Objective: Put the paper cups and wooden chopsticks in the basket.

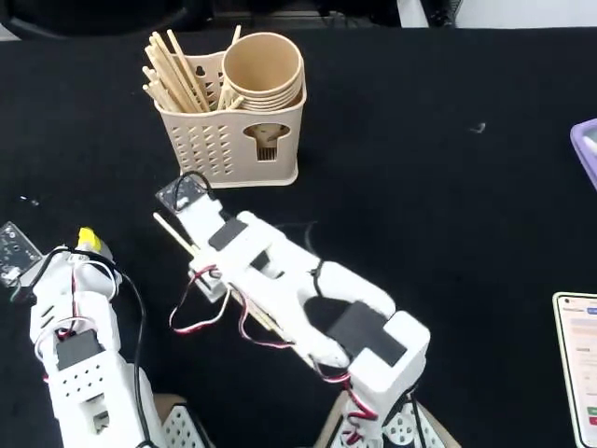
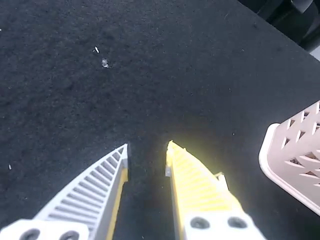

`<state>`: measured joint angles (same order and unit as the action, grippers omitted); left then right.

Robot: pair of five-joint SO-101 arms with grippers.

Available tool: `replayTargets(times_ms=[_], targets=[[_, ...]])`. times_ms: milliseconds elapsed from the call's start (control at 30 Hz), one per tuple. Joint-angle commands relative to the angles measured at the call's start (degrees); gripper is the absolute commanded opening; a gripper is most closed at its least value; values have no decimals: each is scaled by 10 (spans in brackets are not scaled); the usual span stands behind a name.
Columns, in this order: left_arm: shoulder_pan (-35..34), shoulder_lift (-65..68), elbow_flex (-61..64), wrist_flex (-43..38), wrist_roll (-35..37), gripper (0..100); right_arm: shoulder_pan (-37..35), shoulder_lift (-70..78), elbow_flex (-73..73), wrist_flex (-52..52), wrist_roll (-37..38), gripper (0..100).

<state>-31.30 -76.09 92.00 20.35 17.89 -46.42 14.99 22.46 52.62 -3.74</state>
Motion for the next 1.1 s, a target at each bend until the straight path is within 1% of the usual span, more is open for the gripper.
replayTargets(times_ms=[0, 167, 233, 500, 633, 767, 900, 1000, 1067], targets=[[-7, -9, -29, -11, 4, 134, 10, -47, 33, 11, 44, 11], [-7, -9, -29, -11, 4, 134, 12, -168, 114, 11, 139, 11], [-7, -9, -29, -11, 4, 134, 16, -225, 148, 7, 159, 11], [-5, -9, -29, -11, 4, 134, 91, -444, 223, 4, 164, 11], [-4, -4, -15, -46, 4, 134, 95, -539, 241, 6, 161, 11], [-4, -8, -7, -56, 4, 134, 82, -636, 210, 3, 160, 11], [-3, -9, -7, -56, 4, 134, 69, -691, 144, -54, 158, 11], [-3, -9, -6, -55, 4, 134, 71, -683, 93, -145, 105, 11], [-3, -9, -6, -55, 4, 134, 71, -658, 73, -229, 68, 11]])
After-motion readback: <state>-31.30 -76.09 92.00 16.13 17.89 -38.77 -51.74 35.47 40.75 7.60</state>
